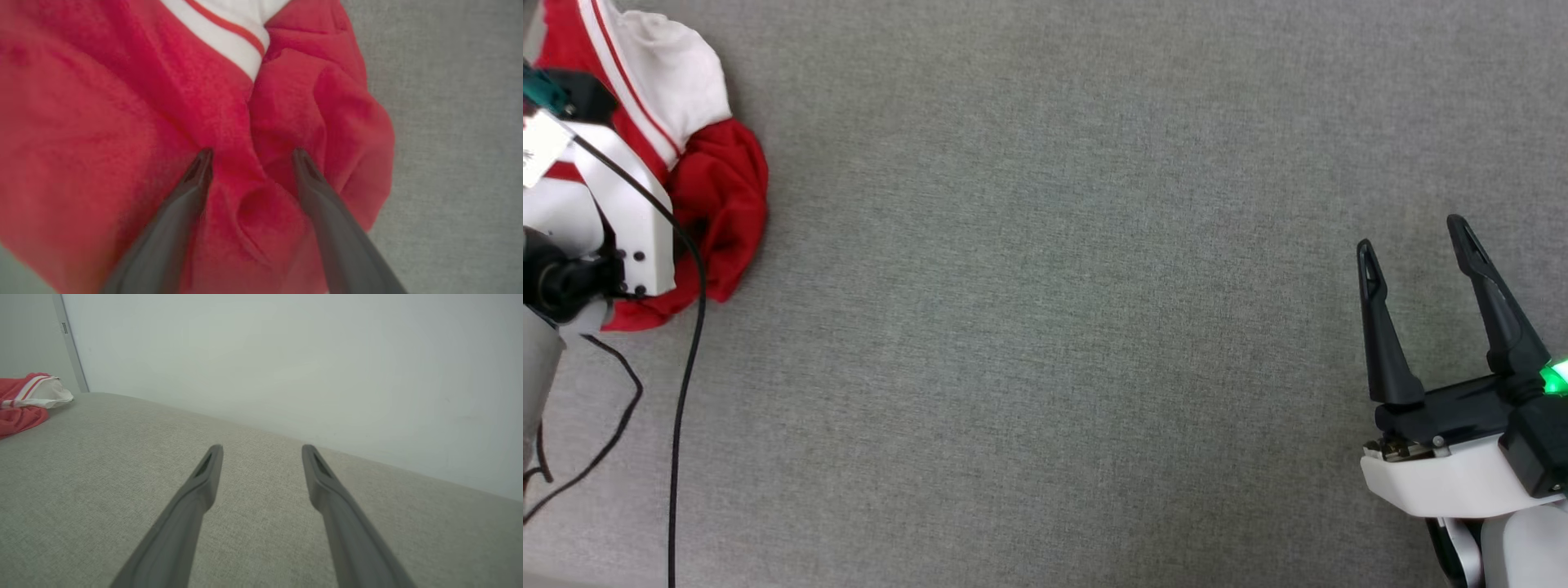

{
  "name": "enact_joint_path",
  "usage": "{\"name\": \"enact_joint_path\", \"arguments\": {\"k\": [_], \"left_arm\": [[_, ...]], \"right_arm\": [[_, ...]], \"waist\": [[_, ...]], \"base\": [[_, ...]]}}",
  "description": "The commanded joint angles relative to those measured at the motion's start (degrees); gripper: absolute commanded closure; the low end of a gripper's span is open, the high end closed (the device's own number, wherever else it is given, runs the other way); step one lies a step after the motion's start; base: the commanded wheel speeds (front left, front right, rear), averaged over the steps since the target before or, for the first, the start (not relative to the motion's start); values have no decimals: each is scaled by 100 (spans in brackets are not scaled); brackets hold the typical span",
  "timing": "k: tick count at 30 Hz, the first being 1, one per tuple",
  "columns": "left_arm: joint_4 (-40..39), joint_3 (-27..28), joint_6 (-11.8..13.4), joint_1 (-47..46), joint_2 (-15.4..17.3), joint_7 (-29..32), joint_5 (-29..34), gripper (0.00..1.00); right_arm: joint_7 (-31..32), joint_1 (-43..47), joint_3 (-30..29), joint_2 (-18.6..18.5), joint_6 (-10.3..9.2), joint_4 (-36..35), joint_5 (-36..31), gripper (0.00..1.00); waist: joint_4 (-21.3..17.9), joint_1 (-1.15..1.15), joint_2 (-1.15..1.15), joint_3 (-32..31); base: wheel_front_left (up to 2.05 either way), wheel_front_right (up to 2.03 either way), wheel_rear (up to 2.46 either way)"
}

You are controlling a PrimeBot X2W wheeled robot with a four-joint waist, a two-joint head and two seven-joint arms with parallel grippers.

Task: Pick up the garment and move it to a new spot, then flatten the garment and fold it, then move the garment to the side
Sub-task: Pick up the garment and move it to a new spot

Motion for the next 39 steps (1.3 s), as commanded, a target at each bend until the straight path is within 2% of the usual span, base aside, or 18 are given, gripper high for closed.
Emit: {"name": "enact_joint_path", "arguments": {"k": [1, 5, 10, 11, 12, 13, 15, 21, 27, 33, 39], "left_arm": [[50, -169, 3, -37, 0, 150, -127, 0], [207, -625, 2, 89, -56, 407, -335, 0], [387, -928, 0, 187, -156, 347, -480, 0], [416, -993, 1, 192, -170, 318, -505, 53], [420, -1051, 0, 177, -178, 260, -524, 96], [418, -1116, 0, 158, -176, 210, -539, 100], [366, -1205, 1, 48, -99, -14, -494, 100], [185, -1375, 0, -453, 158, -1240, -219, 100], [-113, -1788, 3, -799, 319, -2174, 105, 100], [-556, -2159, 3, -1222, 347, -2708, 361, 100], [-1155, -2454, 2, -1597, 142, -3009, 536, 100]], "right_arm": [[-14, -124, -5, -17, -4, -34, -27, 0], [-14, -167, -7, -19, -4, -24, -15, 0], [-14, -228, -3, -11, -4, 2, 11, 0], [-14, -236, -3, -13, -4, 13, 16, 0], [-14, -235, -12, -14, -4, 26, 23, 0], [-14, -232, -17, -15, -4, 44, 29, 0], [-14, -212, -30, -3, -4, 58, 45, 0], [-14, -102, 27, 70, -4, 170, 108, 0], [-15, 54, 26, 171, -4, 311, 204, 0], [-14, 184, -25, 251, -4, 366, 287, 0], [-14, 281, -94, 307, -4, 370, 374, 0]], "waist": [[-35, 0, 0, 104], [-60, 0, 0, 235], [-79, 0, 0, 290], [-81, 0, 0, 287], [-79, 0, 0, 277], [-73, 0, 0, 253], [-50, 0, 0, 178], [-2, 0, 0, -251], [6, 0, 0, -782], [-135, 0, 0, -1148], [-473, 0, 0, -1318]], "base": [[0, 0, 0], [0, 0, 0], [0, 0, 0], [0, 0, 0], [0, 0, 0], [0, 0, 0], [0, 0, 0], [0, 0, 0], [0, 0, 0], [0, 0, 0], [0, 0, 0]]}}
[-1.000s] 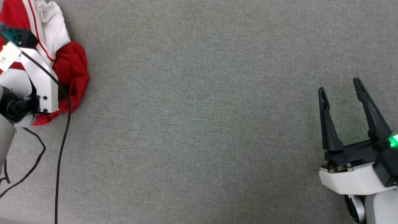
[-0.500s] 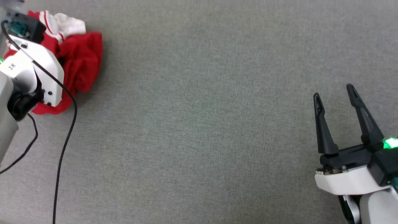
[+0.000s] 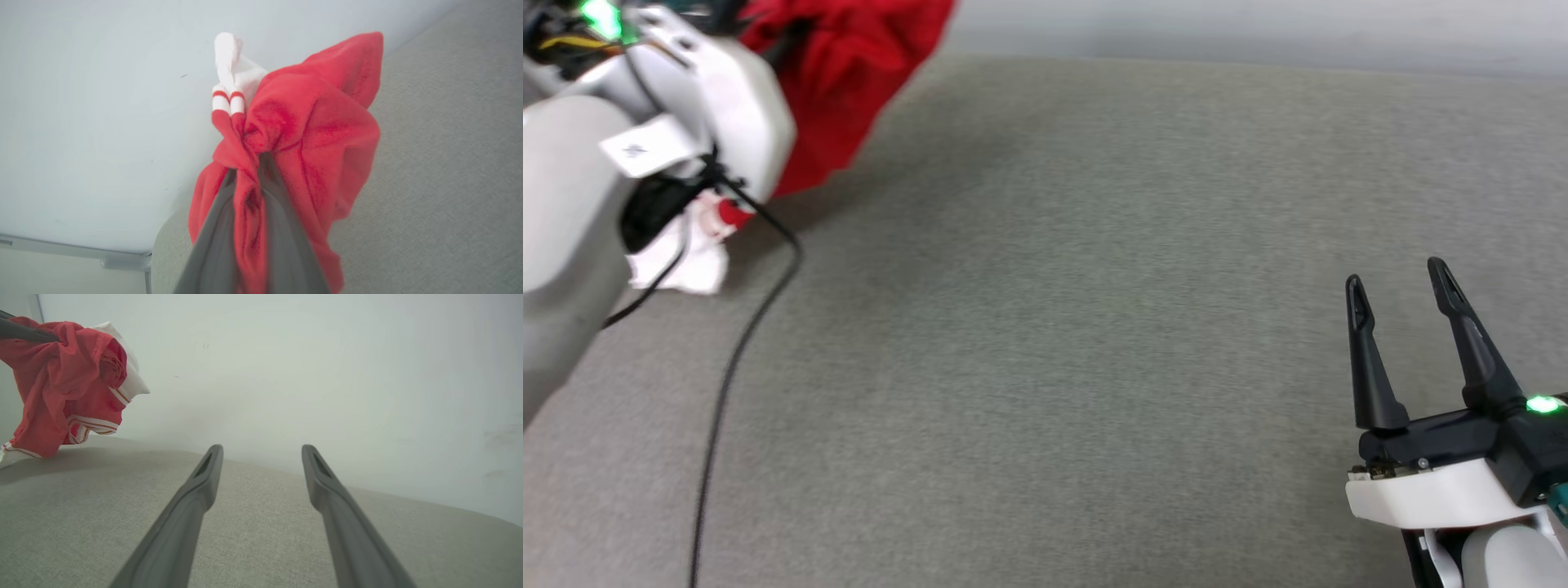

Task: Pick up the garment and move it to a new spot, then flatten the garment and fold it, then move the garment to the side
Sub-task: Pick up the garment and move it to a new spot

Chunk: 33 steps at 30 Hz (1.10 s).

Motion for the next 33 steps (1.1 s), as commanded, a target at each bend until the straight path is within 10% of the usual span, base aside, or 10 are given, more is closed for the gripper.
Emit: {"name": "enact_joint_path", "arguments": {"k": [1, 22, 33], "left_arm": [[-100, -66, 2, -94, -61, -51, 24, 100], [-706, -1317, 2, 30, -1846, -643, 122, 100], [-801, -1473, 2, 1779, -2561, 391, 1160, 100]], "right_arm": [[-14, 46, -22, 30, -4, -8, 45, 0], [-14, -166, -393, 36, -4, 16, 809, 0], [-14, -263, -384, 38, -4, 40, 951, 0]], "waist": [[-179, 0, 0, -72], [-1778, 0, 0, 383], [-1951, 0, 0, 645]], "base": [[0, 0, 0], [0, 0, 0], [0, 0, 0]]}}
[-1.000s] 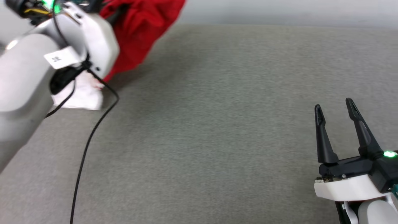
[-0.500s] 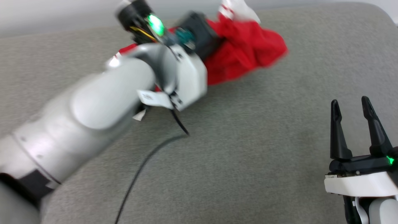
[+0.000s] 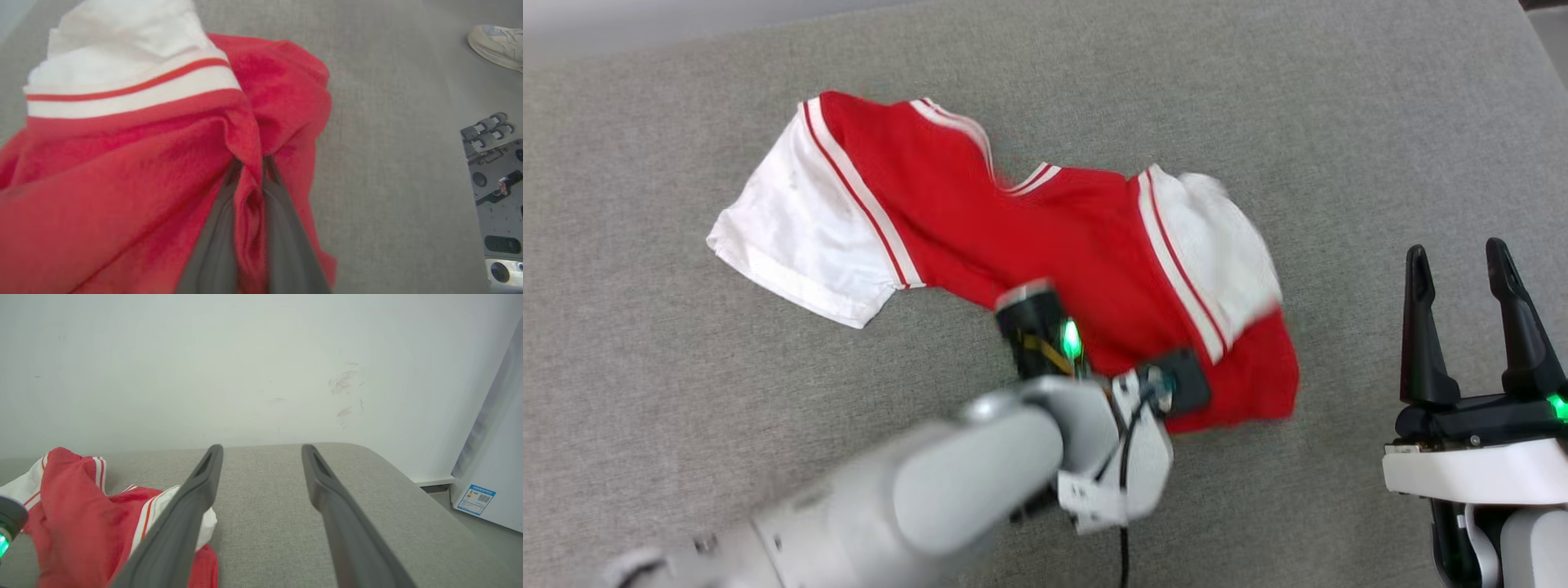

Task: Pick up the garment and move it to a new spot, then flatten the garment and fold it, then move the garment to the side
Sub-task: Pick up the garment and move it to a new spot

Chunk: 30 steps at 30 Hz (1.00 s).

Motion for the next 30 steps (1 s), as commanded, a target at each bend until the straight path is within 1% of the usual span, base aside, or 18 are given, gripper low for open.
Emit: {"name": "enact_joint_path", "arguments": {"k": [1, 5, 8, 9, 10, 13, 14, 15, 16, 17, 20, 23, 24, 26, 30], "left_arm": [[-94, 20, 1, 243, -28, 126, 56, 100], [-300, -1, -4, 752, -32, 456, 229, 100], [-286, 4, -4, 770, -24, 260, 184, 100], [-241, 7, -3, 711, -38, 117, 173, 14], [-190, 13, 0, 630, -53, -68, 183, 0], [13, 17, 2, 482, -112, -699, 132, 0], [13, 17, 2, 482, -112, -699, 132, 0], [176, 58, 2, 406, -165, -1193, 37, 0], [176, 58, 2, 406, -165, -1193, 37, 0], [241, 102, 2, 398, -202, -1418, 18, 0], [318, 244, 147, 518, -258, -1958, 32, 0], [313, 439, 431, 702, -213, -2373, 5, 0], [295, 519, 564, 754, -190, -2471, 14, 0], [265, 653, 793, 925, -117, -2597, 11, 0], [107, 1172, 1318, 1303, 98, -2739, -72, 0]], "right_arm": [[-14, -87, 19, 13, -4, 12, 29, 0], [-14, -103, 35, 14, -4, 45, 27, 0], [-14, -99, 20, 14, -4, 72, -9, 0], [-14, -76, 8, 14, -4, 89, -17, 0], [-14, -46, -3, 14, -4, 104, -26, 0], [-14, 50, -14, 13, -4, 165, -65, 0], [-14, 50, -14, 13, -4, 165, -65, 0], [-14, 102, -37, 13, -4, 203, -78, 0], [-14, 102, -37, 13, -4, 203, -78, 0], [-14, 136, -58, 12, -4, 214, -87, 0], [-14, 275, -144, 9, -4, 275, -91, 0], [-14, 388, -146, 9, -4, 342, -114, 0], [-14, 430, -145, 10, -4, 363, -127, 0], [-14, 495, -162, 9, -4, 403, -127, 0], [-14, 640, -181, 10, -4, 476, -179, 0]], "waist": [[-20, 0, 0, 40], [-19, 0, 0, 81], [30, 0, 0, 52], [56, 0, 0, 25], [86, 0, 0, -10], [176, 0, 0, -167], [176, 0, 0, -167], [255, 0, 0, -296], [255, 0, 0, -296], [303, 0, 0, -367], [486, 0, 0, -602], [651, 0, 0, -838], [706, 0, 0, -912], [819, 0, 0, -1056], [1014, 0, 0, -1300]], "base": [[0, 0, 0], [0, 0, 0], [0, 0, 0], [0, 0, 0], [0, 0, 0], [0, 0, 0], [0, 0, 0], [0, 0, 0], [0, 0, 0], [0, 0, 0], [0, 0, 0], [0, 0, 0], [0, 0, 0], [0, 0, 0], [0, 0, 0]]}}
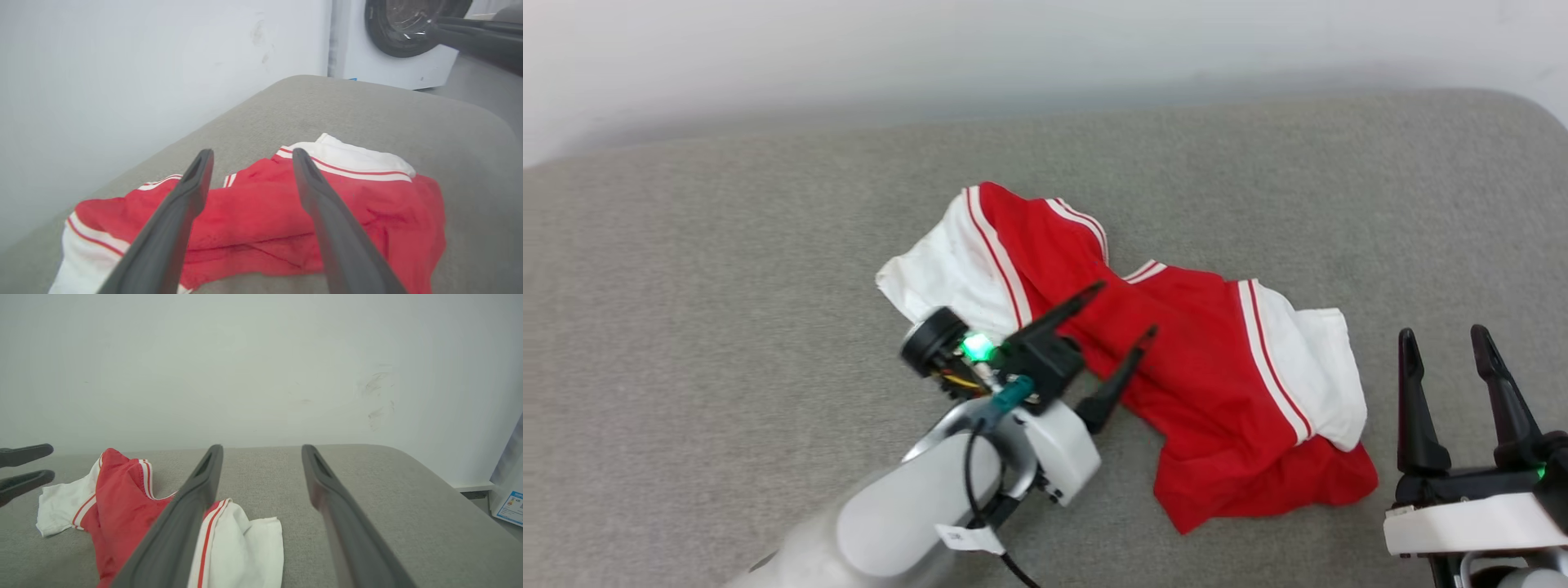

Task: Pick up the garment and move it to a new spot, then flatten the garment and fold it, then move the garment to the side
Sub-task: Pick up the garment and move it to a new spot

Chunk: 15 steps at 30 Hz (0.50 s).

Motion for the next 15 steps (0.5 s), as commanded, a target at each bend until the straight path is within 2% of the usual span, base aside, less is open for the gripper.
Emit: {"name": "enact_joint_path", "arguments": {"k": [1, 9, 15], "left_arm": [[-53, 96, 97, 131, 69, -30, -13, 0], [-1029, 1650, 1009, 1252, 528, -36, 488, 0], [-1541, 2808, 1395, 2255, 688, -37, 933, 0]], "right_arm": [[-14, 79, -17, 5, -4, 19, -34, 0], [-14, 295, -113, 6, -4, 80, -82, 0], [-14, 380, -163, 4, -4, 110, -58, 0]], "waist": [[200, 0, 0, -202], [506, 0, 0, -491], [633, 0, 0, -614]], "base": [[0, 0, 0], [0, 0, 0], [0, 0, 0]]}}
